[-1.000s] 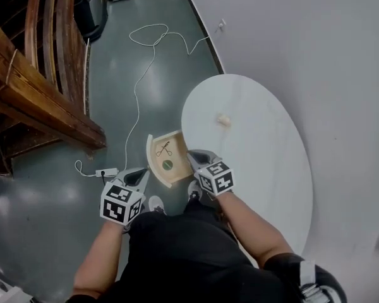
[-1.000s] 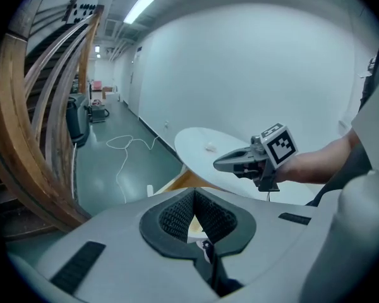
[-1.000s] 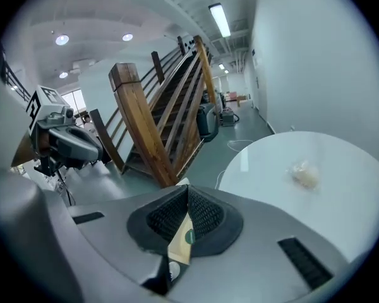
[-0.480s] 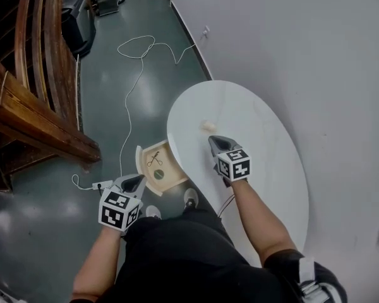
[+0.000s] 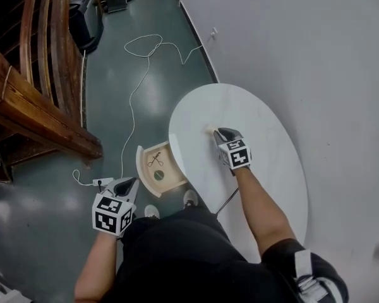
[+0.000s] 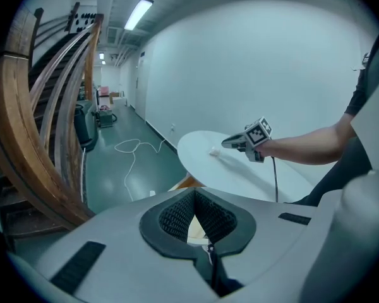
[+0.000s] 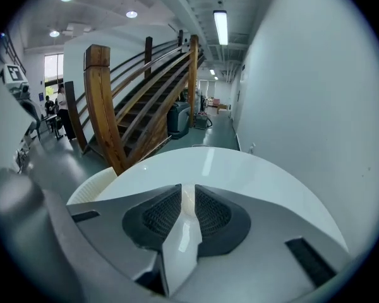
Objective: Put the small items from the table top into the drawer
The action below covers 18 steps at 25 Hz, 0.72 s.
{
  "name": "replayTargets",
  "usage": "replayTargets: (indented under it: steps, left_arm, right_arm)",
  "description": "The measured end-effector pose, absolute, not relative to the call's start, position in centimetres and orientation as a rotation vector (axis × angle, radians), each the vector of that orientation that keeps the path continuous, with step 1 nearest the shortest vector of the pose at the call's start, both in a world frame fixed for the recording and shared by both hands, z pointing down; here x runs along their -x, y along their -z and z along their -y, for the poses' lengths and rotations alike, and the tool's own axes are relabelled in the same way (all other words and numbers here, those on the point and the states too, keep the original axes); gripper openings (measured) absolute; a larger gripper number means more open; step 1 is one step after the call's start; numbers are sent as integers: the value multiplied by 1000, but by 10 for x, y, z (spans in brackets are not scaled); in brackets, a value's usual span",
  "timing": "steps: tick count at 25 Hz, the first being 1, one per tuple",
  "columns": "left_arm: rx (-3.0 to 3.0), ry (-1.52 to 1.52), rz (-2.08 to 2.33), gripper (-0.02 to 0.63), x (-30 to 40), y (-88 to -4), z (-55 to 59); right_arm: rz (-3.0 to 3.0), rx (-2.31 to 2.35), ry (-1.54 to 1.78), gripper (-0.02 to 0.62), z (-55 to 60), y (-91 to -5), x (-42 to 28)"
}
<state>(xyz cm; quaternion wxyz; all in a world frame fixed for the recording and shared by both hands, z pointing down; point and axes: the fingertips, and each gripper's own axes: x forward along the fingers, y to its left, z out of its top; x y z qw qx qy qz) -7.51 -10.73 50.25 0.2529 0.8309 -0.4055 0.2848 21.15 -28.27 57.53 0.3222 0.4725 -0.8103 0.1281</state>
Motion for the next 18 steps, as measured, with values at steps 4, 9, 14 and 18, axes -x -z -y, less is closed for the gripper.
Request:
replayTargets:
  steps: [4,9,14,18]
  left_arm:
    - [-2220,-775,1137,14,83,-506,105]
    - [-2186,-769,1164,14,87,-507,105]
    - [-2166,-761,1181,14,88,-509,106]
    - [-2152,-754,1190,14,88,-508,103]
  right_arm:
    - [2090,-1202,-313,113,294,-598,-212]
    - [2076,-1160,-297,179,304,-611,-203]
    - [2062,-1121,-307,202,308,-628,-199]
    - [2042,-1107,-334,202,308,-638,-201]
